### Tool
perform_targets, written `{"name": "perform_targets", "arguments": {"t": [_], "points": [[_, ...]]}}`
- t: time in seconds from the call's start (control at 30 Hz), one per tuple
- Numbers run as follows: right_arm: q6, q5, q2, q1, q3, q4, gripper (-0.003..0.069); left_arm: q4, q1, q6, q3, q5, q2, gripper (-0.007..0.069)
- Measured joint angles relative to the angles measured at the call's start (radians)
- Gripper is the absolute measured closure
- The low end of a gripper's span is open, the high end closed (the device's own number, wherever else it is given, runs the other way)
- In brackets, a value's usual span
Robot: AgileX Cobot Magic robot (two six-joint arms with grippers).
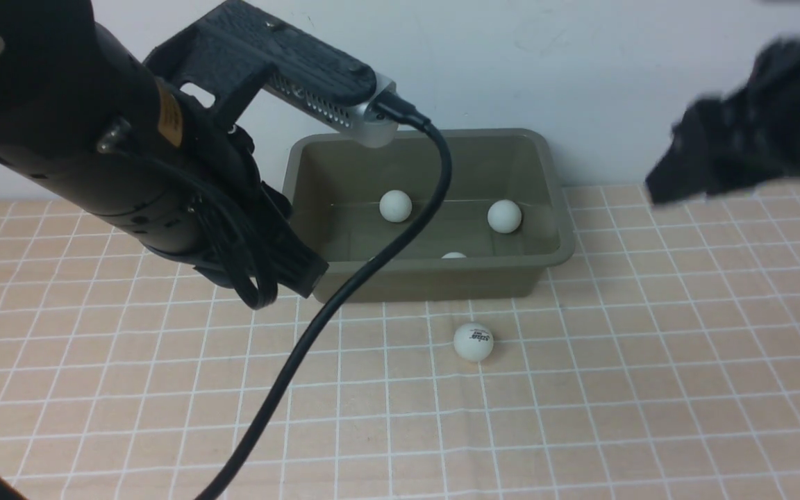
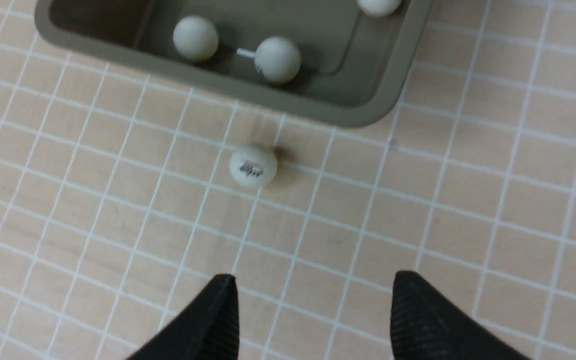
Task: Put the table tennis balls into the box on the light coffee tablecloth.
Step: 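Reach for and grasp a ping pong ball on the table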
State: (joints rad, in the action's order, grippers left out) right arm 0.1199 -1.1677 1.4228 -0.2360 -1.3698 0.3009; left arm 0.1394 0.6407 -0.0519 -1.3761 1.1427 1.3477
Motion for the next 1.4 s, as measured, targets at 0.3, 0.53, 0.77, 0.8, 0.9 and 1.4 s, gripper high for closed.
{"name": "perform_targets", "arguments": {"t": [0.3,0.53,0.77,0.8,0.9,1.4], "points": [[0.049,0.395,0.027,-0.216,0.356,0.079,0.028,0.0,0.0,-0.006,0.0,0.0,0.0,0.0463],[0.055,0.565,0.168,-0.287,0.362,0.088,0.0272,0.0,0.0,-0.006,0.0,0.0,0.0,0.0463],[0.077,0.626,0.289,-0.29,0.305,0.073,0.0172,0.0,0.0,-0.006,0.0,0.0,0.0,0.0463],[0.079,0.626,0.305,-0.29,0.289,0.072,0.0162,0.0,0.0,-0.006,0.0,0.0,0.0,0.0463],[0.081,0.628,0.347,-0.29,0.245,0.066,0.0152,0.0,0.0,-0.006,0.0,0.0,0.0,0.0463],[0.086,0.687,0.485,-0.29,0.165,0.052,0.015,0.0,0.0,-0.006,0.0,0.0,0.0,0.0463]]}}
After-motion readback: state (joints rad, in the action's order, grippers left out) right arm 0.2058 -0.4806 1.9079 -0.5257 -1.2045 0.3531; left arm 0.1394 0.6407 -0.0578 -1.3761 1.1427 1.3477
